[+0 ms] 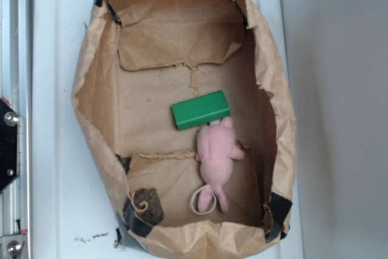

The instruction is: Grab the green block.

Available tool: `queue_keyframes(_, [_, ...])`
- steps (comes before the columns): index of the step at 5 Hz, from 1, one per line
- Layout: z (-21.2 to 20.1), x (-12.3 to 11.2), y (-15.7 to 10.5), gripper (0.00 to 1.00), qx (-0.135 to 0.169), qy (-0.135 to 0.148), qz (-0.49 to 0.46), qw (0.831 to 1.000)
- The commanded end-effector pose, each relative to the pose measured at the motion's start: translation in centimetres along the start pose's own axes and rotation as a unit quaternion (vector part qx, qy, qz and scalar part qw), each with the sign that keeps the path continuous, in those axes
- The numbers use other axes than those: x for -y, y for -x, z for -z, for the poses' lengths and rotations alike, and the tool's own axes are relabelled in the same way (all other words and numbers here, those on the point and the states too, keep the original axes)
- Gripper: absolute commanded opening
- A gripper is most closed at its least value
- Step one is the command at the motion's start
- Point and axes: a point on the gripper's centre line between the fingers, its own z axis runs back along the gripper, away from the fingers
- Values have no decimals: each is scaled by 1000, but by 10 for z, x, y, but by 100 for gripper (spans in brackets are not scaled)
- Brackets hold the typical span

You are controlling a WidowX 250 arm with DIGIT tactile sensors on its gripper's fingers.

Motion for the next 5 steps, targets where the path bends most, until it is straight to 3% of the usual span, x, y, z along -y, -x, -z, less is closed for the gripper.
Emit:
queue_keyframes(1, [0, 0, 0, 100, 0, 0, 0, 1000])
queue_keyframes(5, [-10, 1, -66, 100, 77, -5, -33, 996])
